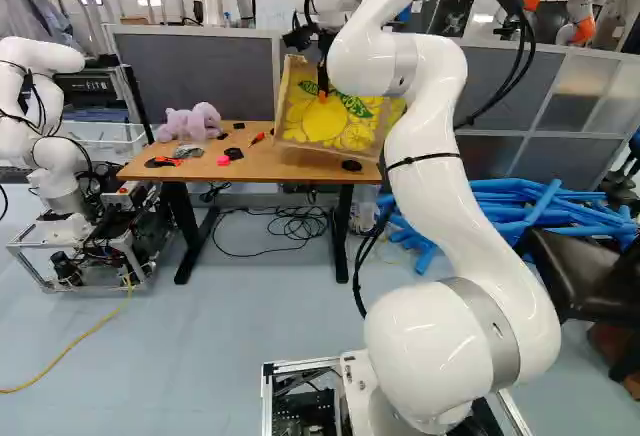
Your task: Pick up the bag on the ground and place it on the table
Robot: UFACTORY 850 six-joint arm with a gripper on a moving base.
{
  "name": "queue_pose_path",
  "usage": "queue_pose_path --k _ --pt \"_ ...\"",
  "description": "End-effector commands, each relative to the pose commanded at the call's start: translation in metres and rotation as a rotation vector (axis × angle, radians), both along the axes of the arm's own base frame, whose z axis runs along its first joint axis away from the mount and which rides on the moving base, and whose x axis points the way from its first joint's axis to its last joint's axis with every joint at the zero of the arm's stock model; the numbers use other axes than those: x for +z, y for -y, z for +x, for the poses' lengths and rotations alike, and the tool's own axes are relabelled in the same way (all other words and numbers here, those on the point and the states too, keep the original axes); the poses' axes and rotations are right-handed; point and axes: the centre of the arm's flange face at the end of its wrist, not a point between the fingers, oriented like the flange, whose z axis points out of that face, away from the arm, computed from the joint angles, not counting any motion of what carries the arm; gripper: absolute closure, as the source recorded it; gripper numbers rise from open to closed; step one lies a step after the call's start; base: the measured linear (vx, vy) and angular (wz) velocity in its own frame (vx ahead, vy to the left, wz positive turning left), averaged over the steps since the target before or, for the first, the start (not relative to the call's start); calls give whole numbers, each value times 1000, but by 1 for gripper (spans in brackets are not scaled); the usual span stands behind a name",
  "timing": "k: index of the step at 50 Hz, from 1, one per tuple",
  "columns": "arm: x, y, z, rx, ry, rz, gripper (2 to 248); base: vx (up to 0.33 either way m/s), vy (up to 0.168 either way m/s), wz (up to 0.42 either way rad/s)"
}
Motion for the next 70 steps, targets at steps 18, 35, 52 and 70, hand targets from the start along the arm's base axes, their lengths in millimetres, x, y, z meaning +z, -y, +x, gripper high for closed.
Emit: queue_pose_path --k 18,35,52,70 --pt "-2 -1 9 168 8 -41 227 0 0 0" --pt "-2 -1 11 184 12 -44 227 0 0 0" --pt "-4 -1 13 183 15 -44 227 0 0 0" --pt "-28 -2 27 183 -1 -44 227 0 0 0"
